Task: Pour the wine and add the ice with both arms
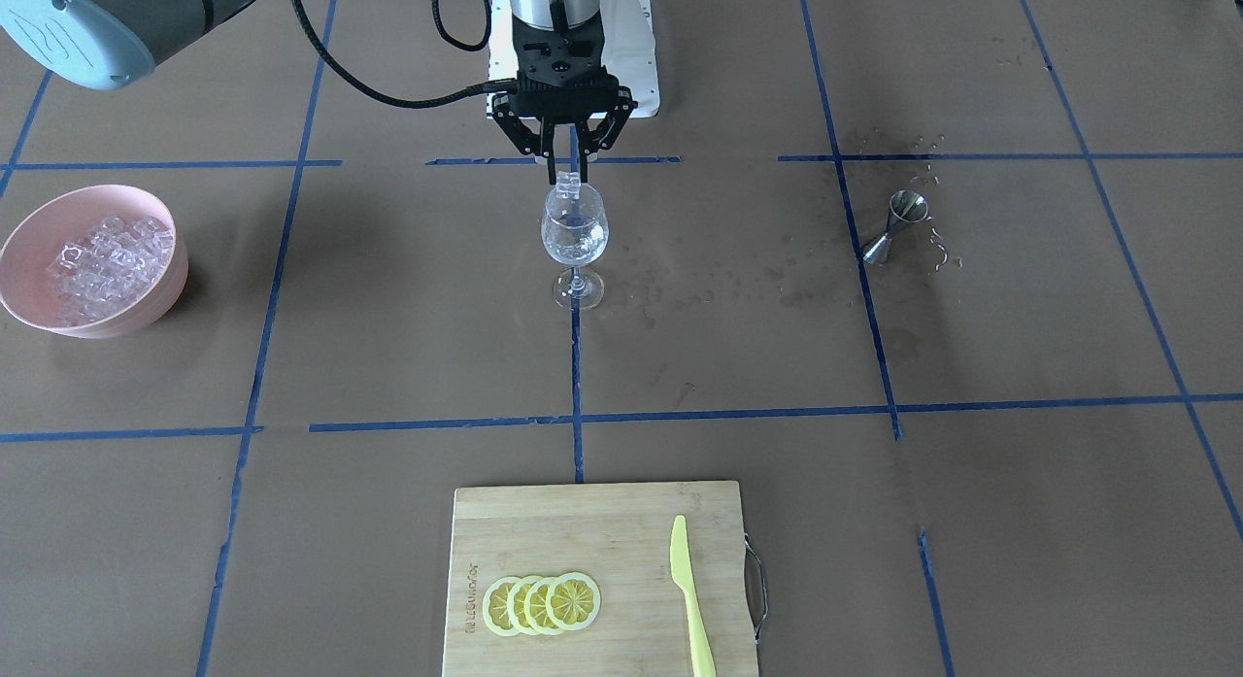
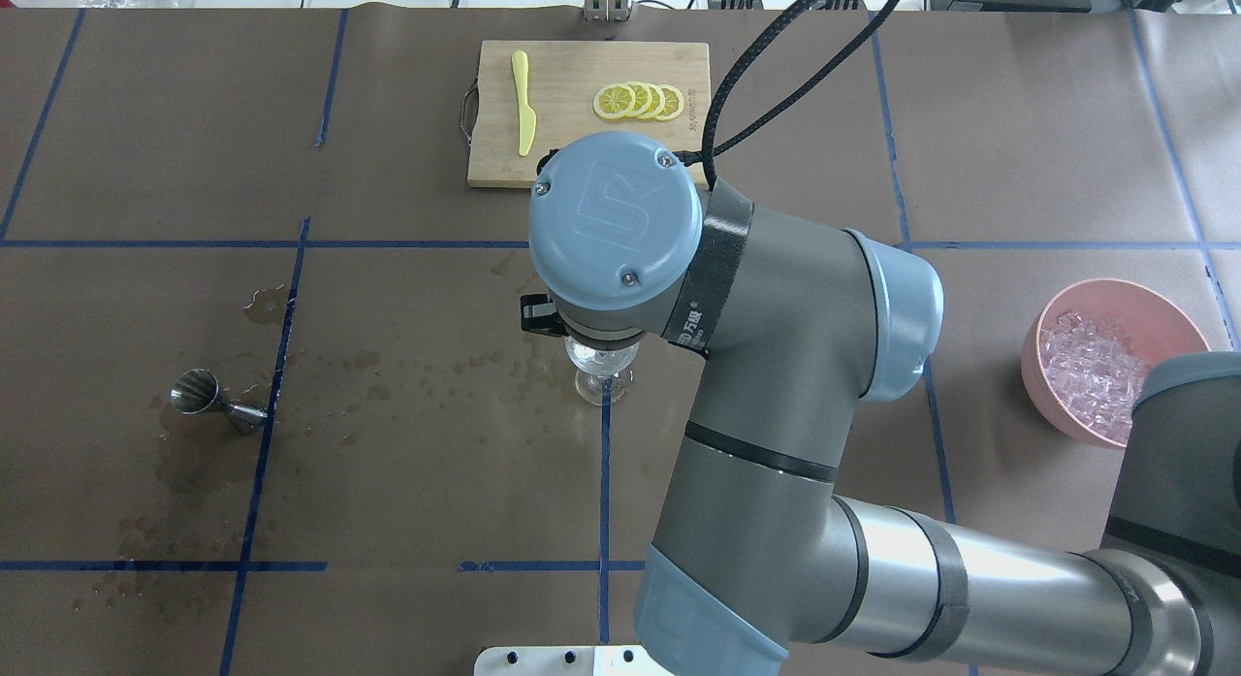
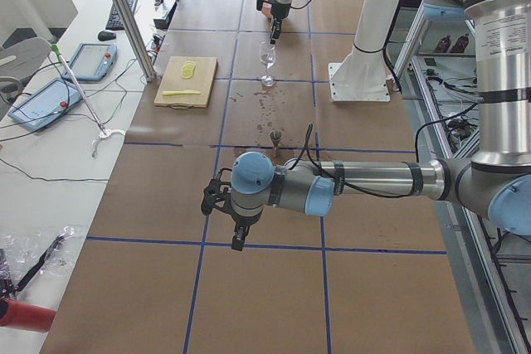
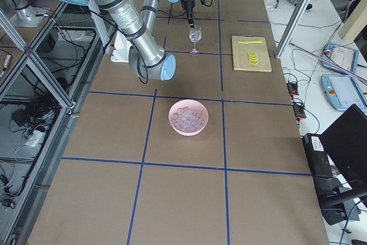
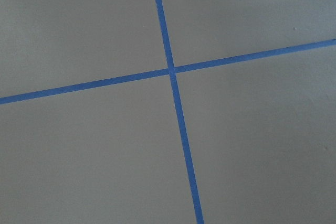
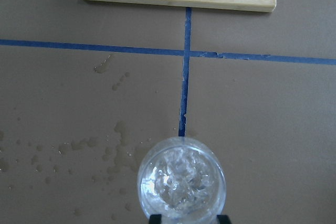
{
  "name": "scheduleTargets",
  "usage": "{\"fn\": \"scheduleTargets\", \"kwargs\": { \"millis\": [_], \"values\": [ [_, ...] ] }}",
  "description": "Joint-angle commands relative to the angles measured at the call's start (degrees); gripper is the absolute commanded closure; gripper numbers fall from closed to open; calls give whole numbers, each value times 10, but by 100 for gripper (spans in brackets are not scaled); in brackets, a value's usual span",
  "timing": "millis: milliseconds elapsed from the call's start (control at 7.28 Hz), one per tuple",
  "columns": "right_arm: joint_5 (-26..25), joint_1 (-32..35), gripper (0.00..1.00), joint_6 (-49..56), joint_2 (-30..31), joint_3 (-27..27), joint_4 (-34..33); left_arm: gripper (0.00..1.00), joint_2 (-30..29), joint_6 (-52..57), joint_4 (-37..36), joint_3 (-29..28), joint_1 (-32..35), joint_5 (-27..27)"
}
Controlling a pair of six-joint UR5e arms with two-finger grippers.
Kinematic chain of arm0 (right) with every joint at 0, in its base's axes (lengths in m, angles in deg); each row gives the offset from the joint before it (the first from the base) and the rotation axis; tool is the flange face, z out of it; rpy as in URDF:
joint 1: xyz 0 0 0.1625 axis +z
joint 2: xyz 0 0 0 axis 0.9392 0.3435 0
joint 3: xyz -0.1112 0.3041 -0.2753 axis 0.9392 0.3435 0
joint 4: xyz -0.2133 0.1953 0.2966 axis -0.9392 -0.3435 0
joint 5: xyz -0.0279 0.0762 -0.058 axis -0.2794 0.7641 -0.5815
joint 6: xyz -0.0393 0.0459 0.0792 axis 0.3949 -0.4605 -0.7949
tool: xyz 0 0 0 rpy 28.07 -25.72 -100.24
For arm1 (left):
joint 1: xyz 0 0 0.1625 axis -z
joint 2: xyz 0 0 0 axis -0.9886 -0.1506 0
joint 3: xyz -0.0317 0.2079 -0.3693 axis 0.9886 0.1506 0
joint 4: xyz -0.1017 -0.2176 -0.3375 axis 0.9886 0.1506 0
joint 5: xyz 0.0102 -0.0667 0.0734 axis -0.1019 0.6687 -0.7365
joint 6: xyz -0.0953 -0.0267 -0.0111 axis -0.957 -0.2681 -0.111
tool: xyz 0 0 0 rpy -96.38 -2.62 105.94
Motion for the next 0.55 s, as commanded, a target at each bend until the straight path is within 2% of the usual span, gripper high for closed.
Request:
{"fn": "scheduleTargets", "kwargs": {
  "millis": [0,275,412],
  "values": [
    [-2,-1,0,0,-1,1,0,0,0,0,0,1,0,0],
    [3,2,0,3,3,-4,0,0,0,0,0,1,0,0],
    [11,24,0,10,6,-5,-1,0,0,0,0,-2,-1,-2]
  ]
}}
